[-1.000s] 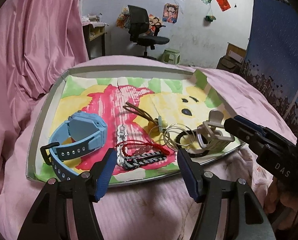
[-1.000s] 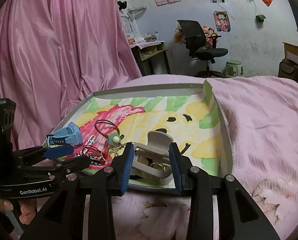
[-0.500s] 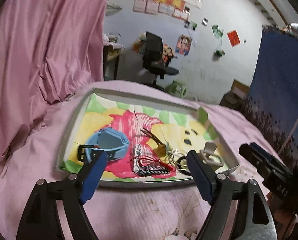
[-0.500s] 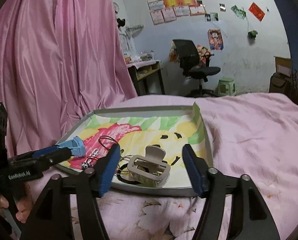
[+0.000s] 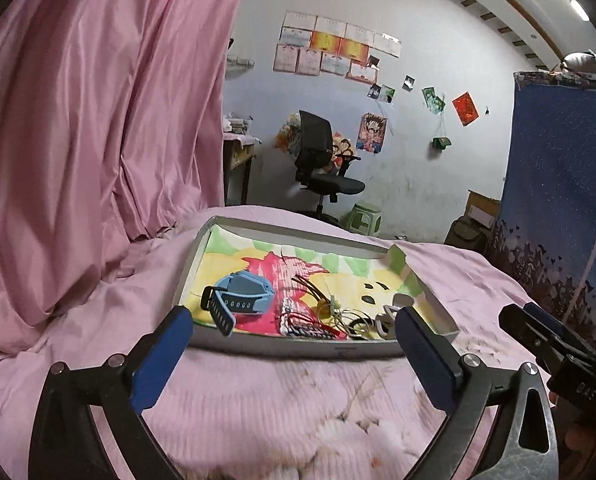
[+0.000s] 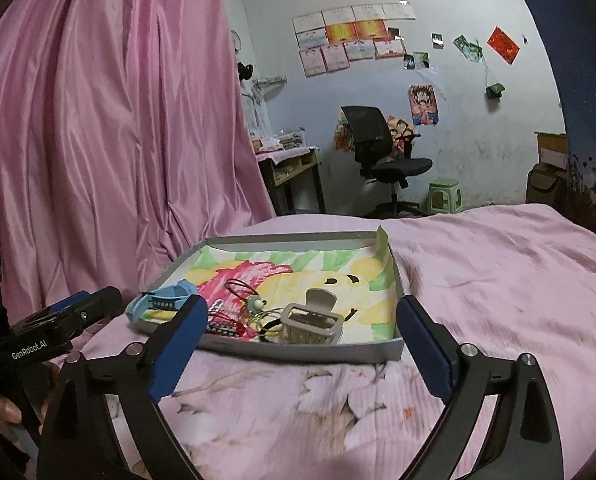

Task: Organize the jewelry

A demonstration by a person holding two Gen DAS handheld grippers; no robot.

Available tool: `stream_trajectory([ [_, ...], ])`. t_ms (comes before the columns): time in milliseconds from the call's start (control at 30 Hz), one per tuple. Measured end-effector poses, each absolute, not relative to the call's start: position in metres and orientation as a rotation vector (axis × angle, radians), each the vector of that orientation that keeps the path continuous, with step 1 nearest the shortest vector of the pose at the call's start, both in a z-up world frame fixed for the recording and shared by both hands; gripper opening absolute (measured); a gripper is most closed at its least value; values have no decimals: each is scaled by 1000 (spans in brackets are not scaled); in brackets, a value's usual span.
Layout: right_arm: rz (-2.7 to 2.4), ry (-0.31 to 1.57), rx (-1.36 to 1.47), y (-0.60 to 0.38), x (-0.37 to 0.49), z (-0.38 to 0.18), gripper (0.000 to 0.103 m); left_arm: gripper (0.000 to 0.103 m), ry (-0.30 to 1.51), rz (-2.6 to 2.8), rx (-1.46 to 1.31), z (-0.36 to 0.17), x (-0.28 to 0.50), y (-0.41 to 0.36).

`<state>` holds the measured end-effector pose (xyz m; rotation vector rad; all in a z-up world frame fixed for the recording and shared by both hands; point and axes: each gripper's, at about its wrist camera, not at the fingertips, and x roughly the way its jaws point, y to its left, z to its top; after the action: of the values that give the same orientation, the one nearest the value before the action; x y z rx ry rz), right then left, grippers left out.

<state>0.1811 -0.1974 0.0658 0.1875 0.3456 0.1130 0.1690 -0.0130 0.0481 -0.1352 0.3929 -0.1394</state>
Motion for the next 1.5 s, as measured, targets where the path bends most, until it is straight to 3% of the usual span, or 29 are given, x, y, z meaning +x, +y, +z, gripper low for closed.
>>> stream_trajectory([
  [700,76,291,139,-180,84,55,96,103,347,-76,-67,22,74,-1],
  [1500,51,295,124,-173,75,37,96,103,345,-67,-76,4,68,12],
])
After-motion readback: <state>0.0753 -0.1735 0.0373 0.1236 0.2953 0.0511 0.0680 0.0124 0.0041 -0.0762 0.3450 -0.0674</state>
